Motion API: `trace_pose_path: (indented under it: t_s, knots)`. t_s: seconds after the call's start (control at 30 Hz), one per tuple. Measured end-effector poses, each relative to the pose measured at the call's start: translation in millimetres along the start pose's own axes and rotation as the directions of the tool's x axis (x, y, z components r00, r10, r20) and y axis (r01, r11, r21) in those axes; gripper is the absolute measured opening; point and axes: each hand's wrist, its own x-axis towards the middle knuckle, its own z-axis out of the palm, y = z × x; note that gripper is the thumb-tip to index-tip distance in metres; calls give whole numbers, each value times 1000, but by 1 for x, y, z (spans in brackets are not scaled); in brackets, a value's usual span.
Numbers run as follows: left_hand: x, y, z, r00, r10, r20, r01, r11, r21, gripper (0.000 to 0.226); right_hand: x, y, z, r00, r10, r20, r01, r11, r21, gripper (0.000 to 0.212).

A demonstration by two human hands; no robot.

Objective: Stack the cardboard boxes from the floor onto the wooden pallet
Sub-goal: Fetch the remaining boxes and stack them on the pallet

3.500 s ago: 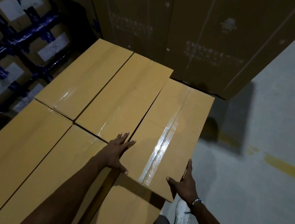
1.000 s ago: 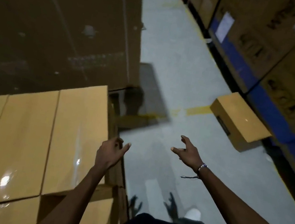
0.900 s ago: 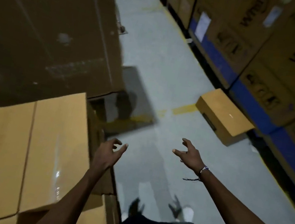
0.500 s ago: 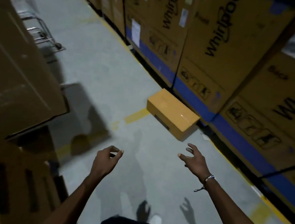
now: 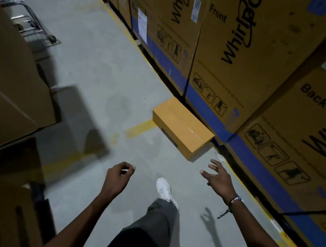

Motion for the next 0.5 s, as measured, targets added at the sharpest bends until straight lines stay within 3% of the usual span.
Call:
trace_pose_path:
  t_s: [0.5]
  knots:
    - [248,79,115,974,-224,33,226,967,-120,15,301,-74,-54,984,10,177,38,963,-265,72]
